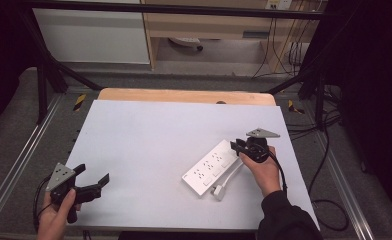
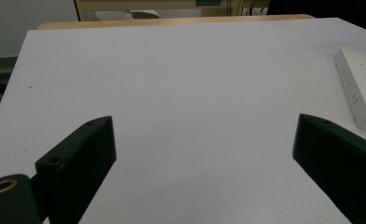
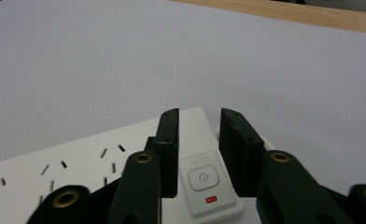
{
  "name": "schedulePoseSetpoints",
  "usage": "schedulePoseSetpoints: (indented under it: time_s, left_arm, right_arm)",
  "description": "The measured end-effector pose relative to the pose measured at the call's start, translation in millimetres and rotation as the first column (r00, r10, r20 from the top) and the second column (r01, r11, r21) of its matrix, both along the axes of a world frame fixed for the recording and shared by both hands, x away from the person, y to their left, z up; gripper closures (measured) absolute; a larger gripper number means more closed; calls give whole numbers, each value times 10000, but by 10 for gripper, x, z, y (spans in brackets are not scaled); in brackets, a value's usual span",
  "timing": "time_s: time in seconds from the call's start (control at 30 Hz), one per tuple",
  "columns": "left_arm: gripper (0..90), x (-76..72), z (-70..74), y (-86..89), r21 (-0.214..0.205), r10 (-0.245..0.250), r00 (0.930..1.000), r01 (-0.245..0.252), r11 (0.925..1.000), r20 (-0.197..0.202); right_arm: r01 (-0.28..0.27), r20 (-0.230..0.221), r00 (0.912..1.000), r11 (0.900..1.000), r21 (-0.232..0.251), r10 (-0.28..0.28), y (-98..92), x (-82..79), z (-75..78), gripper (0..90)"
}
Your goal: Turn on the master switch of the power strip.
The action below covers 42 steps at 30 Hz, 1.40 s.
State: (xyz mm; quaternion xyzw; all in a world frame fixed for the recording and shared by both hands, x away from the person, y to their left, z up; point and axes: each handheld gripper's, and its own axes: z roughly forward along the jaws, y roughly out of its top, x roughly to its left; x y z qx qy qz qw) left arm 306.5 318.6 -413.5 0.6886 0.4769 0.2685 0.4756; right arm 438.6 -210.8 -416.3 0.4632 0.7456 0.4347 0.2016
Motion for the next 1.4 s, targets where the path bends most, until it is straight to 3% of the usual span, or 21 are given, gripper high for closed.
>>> schedulePoseSetpoints:
  time_s: [0.4,0.6,0.63,0.87,1.4]
  left_arm:
    - [61,-1,0,-1,-15,-16,10000,16,10000,3]
    - [61,-2,1,-1,16,-28,10000,28,10000,-6]
    - [61,-3,1,-1,14,-17,10000,17,10000,-10]
    - [61,-3,0,1,-7,-12,10000,12,10000,4]
    - [60,-3,-1,1,-5,-8,10000,8,10000,-3]
  right_arm:
    - [432,-81,9990,9989,208,-430,-30,19,57,390]
    - [450,-66,9990,9988,185,-449,-41,20,60,284]
    - [478,-89,9988,9986,237,-476,-39,17,67,228]
    - [497,27,9988,9985,234,-498,-28,8,100,78]
    - [79,946,9955,9994,347,-112,-40,-54,247,49]
